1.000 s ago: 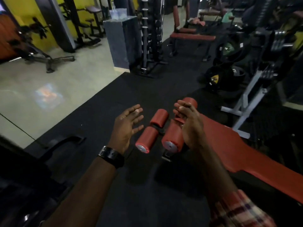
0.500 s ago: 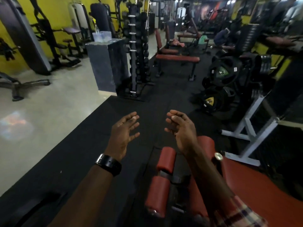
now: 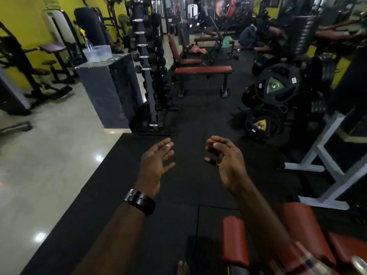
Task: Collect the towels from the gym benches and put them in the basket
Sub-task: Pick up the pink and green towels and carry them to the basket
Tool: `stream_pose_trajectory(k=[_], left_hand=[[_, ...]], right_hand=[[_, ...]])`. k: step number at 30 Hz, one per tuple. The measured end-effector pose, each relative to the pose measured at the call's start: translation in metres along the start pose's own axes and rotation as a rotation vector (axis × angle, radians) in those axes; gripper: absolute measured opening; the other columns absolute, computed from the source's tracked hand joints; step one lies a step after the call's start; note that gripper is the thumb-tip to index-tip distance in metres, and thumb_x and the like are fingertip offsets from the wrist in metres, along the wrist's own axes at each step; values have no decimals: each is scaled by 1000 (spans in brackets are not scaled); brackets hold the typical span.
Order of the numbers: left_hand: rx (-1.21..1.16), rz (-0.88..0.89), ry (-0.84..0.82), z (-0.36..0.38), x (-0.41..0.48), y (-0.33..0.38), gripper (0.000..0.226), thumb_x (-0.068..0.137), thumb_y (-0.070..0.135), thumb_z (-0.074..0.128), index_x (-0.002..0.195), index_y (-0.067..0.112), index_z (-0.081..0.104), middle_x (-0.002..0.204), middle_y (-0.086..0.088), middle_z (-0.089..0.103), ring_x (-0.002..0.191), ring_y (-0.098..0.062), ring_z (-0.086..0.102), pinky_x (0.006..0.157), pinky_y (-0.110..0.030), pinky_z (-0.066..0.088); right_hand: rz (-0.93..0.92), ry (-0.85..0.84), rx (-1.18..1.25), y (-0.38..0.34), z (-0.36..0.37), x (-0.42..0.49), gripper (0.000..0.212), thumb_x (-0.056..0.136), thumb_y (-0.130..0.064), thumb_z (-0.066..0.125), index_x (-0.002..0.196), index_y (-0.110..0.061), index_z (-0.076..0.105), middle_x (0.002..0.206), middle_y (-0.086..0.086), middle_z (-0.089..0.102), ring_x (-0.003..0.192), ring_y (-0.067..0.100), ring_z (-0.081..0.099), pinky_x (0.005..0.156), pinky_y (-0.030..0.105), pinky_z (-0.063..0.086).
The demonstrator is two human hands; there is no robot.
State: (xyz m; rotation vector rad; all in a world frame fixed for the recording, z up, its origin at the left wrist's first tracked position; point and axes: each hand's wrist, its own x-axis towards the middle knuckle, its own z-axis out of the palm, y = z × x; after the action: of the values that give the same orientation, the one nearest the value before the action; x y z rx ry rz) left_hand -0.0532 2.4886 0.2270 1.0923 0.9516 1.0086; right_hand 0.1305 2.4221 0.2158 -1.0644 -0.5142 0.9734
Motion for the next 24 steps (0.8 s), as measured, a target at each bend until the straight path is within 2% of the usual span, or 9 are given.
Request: stream_pose_trajectory(k=[4,10,16,20,24], left_hand=[[39,6,7,-11,124,28,22,99,19,55,115,26,67,122,5,69,117,-16,62,90,-40,53],[66,-3,11,-10,281,55,27,99,20,54,124,20,65,126,3,67,118,-15,60,95,-42,50],[74,-4,-54,5,427,56,21,97,24,57,116,26,67,128,2,65,119,-14,58,95,-40,51],[53,-1,-76,12,538,63,17,98,22,56,110,27,68,126,1,66,120,-17,58,100,-46,49],[45,-32,-123,35,665,82,17,99,19,55,109,26,67,125,1,66,123,-20,58,103,-47,48]], right_hand=[[2,10,27,5,45,117,19,95,-8,52,102,-18,68,111,4,69,104,20,63,77,40,55],[-9,-7,-44,8,98,268,22,96,-14,53,110,-22,68,127,4,64,116,22,60,87,45,55],[-19,17,-59,21,110,402,25,96,-23,55,118,-24,68,128,0,64,116,20,60,81,38,57],[-33,59,-30,22,128,504,23,97,-22,53,115,-22,67,130,3,63,117,23,60,81,41,55],[-58,126,16,0,148,616,24,99,-22,49,115,-18,66,130,2,63,118,22,60,88,46,52]])
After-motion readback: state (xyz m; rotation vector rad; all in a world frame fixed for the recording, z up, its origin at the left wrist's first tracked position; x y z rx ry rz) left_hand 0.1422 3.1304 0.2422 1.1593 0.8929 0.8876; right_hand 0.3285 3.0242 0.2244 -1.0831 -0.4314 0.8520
